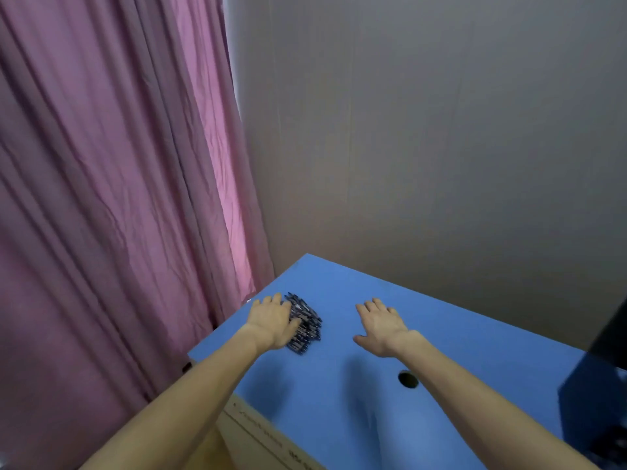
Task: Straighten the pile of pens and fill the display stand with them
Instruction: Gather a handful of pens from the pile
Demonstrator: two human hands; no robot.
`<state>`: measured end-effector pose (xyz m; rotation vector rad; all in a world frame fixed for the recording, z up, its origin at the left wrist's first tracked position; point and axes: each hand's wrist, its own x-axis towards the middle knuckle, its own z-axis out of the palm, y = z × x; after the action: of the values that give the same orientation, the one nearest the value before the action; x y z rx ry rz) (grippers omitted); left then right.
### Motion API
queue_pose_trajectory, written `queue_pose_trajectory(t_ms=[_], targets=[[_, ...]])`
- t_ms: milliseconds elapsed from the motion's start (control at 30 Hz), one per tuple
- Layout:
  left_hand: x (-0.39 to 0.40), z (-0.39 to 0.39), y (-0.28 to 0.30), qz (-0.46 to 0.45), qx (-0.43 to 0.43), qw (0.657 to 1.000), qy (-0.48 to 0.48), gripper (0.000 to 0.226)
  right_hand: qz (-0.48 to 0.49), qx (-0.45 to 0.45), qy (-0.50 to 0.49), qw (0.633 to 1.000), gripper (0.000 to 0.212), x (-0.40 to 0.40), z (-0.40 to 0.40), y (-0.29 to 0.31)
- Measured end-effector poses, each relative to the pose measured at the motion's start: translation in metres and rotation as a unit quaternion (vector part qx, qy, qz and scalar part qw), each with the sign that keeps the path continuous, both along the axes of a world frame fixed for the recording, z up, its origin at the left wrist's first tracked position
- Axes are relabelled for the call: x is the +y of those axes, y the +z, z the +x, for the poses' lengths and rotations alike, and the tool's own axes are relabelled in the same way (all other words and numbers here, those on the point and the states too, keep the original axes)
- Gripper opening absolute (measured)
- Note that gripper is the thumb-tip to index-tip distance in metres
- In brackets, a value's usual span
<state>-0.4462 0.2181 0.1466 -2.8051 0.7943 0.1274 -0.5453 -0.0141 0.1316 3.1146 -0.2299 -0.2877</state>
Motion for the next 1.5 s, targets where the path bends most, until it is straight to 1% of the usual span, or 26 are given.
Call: queue_pose_trajectory(t_ms=[133, 267, 467, 633, 700, 933, 1033, 1167, 1333, 1500], targets=[[0.033, 0.043, -0.013, 0.012, 0.025, 1.000, 0.003, 0.062, -0.002, 0.011, 0.017, 1.000, 0.077, 0.035, 0.045, -0.002], [0.047, 0.081, -0.027, 0.013, 0.046, 0.999, 0.000, 0.061, 0.005, 0.009, 0.021, 1.000, 0.073, 0.054, 0.082, -0.010], [0.040, 0.127, -0.054, 0.022, 0.080, 0.997, -0.011, 0.058, 0.035, 0.029, 0.024, 0.999, 0.058, 0.053, 0.136, -0.033], [0.025, 0.174, -0.074, 0.015, 0.105, 0.994, -0.019, 0.056, 0.050, 0.043, 0.029, 0.997, 0.041, 0.035, 0.200, -0.063], [0.015, 0.197, -0.082, 0.008, 0.119, 0.993, -0.020, 0.057, 0.065, 0.037, 0.028, 0.997, 0.041, 0.024, 0.228, -0.074], [-0.016, 0.273, -0.109, 0.007, 0.175, 0.984, -0.043, 0.051, 0.188, 0.105, -0.031, 0.976, 0.044, 0.004, 0.302, -0.115], [-0.029, 0.289, -0.120, 0.018, 0.189, 0.980, -0.065, 0.049, 0.200, 0.125, -0.034, 0.971, 0.043, 0.003, 0.315, -0.132], [-0.049, 0.304, -0.133, 0.027, 0.201, 0.975, -0.088, 0.042, 0.206, 0.128, -0.034, 0.970, 0.033, 0.003, 0.319, -0.150], [-0.062, 0.313, -0.151, 0.036, 0.221, 0.968, -0.115, 0.047, 0.212, 0.102, -0.070, 0.969, 0.020, 0.002, 0.313, -0.154], [-0.069, 0.322, -0.158, 0.021, 0.238, 0.960, -0.147, 0.049, 0.194, 0.093, -0.124, 0.969, 0.021, -0.003, 0.303, -0.151]])
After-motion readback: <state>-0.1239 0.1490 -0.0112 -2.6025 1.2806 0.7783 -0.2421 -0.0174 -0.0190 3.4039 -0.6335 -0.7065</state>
